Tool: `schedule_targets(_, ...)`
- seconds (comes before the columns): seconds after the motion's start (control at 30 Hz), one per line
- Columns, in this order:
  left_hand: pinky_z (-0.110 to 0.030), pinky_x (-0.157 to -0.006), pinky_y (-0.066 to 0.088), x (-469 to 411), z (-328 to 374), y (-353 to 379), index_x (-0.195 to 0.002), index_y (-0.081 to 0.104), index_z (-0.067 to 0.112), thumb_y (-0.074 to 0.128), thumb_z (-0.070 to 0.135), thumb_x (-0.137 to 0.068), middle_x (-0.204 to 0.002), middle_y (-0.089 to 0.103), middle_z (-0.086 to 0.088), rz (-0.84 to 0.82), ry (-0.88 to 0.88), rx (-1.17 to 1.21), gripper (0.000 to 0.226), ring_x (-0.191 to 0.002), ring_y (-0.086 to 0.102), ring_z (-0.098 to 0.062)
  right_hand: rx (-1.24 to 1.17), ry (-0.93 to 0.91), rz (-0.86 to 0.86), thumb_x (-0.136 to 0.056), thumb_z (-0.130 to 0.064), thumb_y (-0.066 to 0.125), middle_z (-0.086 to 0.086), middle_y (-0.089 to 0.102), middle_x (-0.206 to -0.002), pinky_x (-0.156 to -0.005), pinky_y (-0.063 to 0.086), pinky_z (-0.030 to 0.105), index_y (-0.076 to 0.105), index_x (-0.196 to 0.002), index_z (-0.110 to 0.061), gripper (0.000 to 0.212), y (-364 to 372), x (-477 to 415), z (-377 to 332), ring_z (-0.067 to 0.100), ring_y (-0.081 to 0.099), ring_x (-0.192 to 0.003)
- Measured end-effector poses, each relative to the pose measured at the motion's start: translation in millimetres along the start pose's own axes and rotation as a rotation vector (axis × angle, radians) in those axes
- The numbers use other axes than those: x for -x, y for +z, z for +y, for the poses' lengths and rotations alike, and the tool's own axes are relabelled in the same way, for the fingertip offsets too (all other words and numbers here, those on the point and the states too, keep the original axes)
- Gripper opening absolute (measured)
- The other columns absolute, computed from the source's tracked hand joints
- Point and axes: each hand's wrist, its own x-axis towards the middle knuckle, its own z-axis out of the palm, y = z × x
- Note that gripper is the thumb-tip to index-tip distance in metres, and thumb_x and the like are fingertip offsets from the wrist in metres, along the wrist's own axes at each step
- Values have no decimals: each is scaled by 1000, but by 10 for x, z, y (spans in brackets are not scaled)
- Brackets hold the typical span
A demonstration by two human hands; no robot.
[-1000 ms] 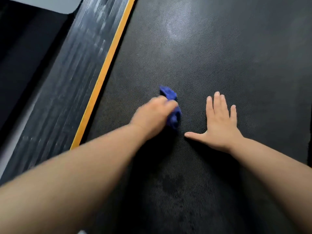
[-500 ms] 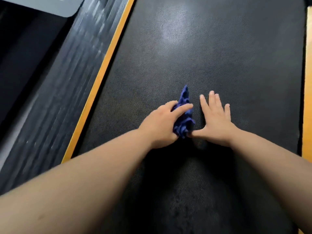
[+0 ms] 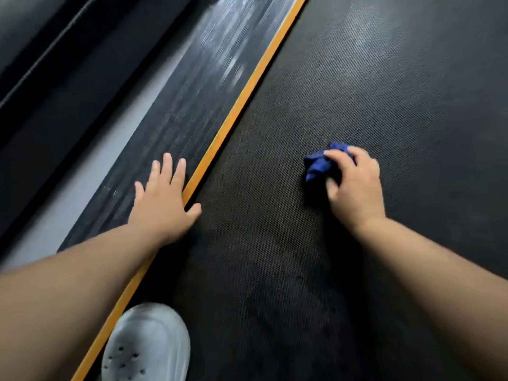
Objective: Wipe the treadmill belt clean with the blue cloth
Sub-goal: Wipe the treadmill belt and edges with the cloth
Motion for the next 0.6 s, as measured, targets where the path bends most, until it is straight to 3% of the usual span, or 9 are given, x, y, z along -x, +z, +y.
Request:
schedule_targets(0.1,-57,-115,13,13,-1,27,-151,-7,21,45,54,-88,-158,-15,-4,-12,17,14,88,-146,-9,-25,102,-19,-34,-78,-20,56,14,53,-123,-95,32,38,62,-115,-20,37,287,-262,-430,38,47,-106)
schedule_targets(0.23,-54,-116,11,23,-60,-7,-152,-4,22,42,48,-92,-158,-14,-3,-8,57,47,79,-146,-8,-25,32,-563,-356,-81,-21,46,8,58,-104,-74,48,44,64,-102,-19,29,685,462,-920,32,49,-88)
schedule_targets(0.33,-53,-116,11,101,-161,29,-151,-1,29,34,49,-95,-158,-9,-12,10,77,3,69,-145,-4,-34,32,-819,-371,-80,-20,47,7,63,-98,-74,47,40,68,-100,-18,29,619,318,-788,31,54,-80)
schedule_targets(0.4,-55,-114,12,185,-169,94,-150,-2,35,27,50,-95,-156,-6,-23,11,14,-29,64,-142,-1,-43,62,-692,-195,-79,-20,51,7,63,-97,-78,46,39,70,-98,-21,27,577,-93,-672,33,56,-83)
schedule_targets(0.47,-56,-113,13,233,-159,155,-150,0,37,24,47,-96,-155,-4,-25,30,-26,15,60,-142,1,-45,90,-347,-43,-80,-19,55,12,61,-106,-83,45,41,70,-101,-21,26,519,-477,-614,38,53,-91)
schedule_targets(0.53,-54,-115,13,242,-170,158,-151,5,34,27,42,-98,-157,0,-19,65,-47,121,57,-143,3,-40,128,-93,-16,-82,-19,56,14,56,-116,-88,43,40,69,-106,-20,27,514,-591,-712,39,48,-98)
schedule_targets(0.6,-52,-116,15,271,-211,141,-151,9,28,31,40,-98,-158,7,-11,95,-122,214,58,-144,6,-35,114,-154,-47,-80,-17,53,13,55,-112,-82,45,40,70,-99,-22,26,602,-364,-929,36,47,-96)
